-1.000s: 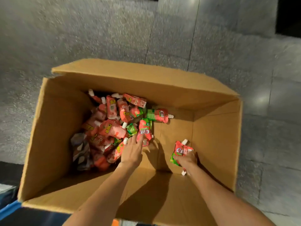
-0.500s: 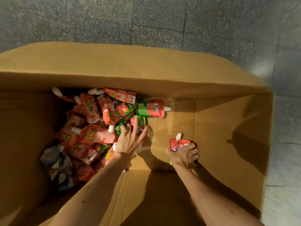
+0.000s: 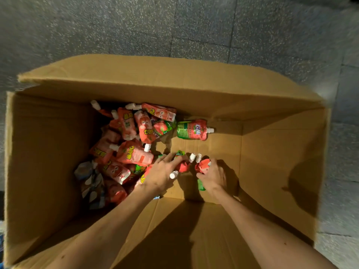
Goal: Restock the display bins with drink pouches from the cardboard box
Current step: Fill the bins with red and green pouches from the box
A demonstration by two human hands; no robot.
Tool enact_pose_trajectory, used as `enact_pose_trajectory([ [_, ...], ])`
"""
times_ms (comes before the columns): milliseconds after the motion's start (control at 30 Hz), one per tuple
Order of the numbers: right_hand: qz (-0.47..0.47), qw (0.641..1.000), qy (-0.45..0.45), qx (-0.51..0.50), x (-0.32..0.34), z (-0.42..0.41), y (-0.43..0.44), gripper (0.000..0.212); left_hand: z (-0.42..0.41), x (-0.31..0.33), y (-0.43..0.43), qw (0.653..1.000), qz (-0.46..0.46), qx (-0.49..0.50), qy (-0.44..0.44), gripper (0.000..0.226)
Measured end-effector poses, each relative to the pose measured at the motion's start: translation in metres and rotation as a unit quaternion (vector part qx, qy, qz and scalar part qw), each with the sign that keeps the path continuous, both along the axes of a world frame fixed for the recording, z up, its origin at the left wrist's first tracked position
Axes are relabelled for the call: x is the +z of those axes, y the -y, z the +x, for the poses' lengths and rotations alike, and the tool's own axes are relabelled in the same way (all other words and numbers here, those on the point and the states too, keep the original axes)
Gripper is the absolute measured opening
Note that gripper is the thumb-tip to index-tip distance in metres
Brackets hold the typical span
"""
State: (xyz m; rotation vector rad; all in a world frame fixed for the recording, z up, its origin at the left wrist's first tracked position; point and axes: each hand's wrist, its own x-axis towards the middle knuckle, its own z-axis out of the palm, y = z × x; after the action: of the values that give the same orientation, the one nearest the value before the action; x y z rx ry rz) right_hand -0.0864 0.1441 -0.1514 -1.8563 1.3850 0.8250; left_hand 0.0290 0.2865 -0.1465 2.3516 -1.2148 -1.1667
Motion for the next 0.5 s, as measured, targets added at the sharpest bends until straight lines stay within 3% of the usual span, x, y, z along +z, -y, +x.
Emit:
enact_pose_trajectory([
  [100,0.105,0.988,0.045,-0.099,-0.001,0.008,-0.002,0.058,-0.01,0.017,-0.016,0.973,-0.071,0.194,-0.105,0.047],
  [167,0.165,0.974,0.061,-0.146,0.004,0.008,-0.003,0.045,-0.013,0.035,-0.026,0.926,-0.097,0.316,-0.18,0.047],
  [267,0.249,0.94,0.081,-0.219,0.025,0.012,-0.008,0.046,-0.015,0.068,-0.043,0.847,-0.12,0.45,-0.256,0.051],
  [367,0.331,0.904,0.118,-0.245,0.062,0.02,-0.014,0.047,-0.018,0.111,-0.059,0.763,-0.169,0.545,-0.305,0.05],
  [500,0.379,0.872,0.185,-0.25,0.126,0.026,-0.037,0.042,-0.031,0.172,-0.087,0.692,-0.229,0.598,-0.332,0.048],
])
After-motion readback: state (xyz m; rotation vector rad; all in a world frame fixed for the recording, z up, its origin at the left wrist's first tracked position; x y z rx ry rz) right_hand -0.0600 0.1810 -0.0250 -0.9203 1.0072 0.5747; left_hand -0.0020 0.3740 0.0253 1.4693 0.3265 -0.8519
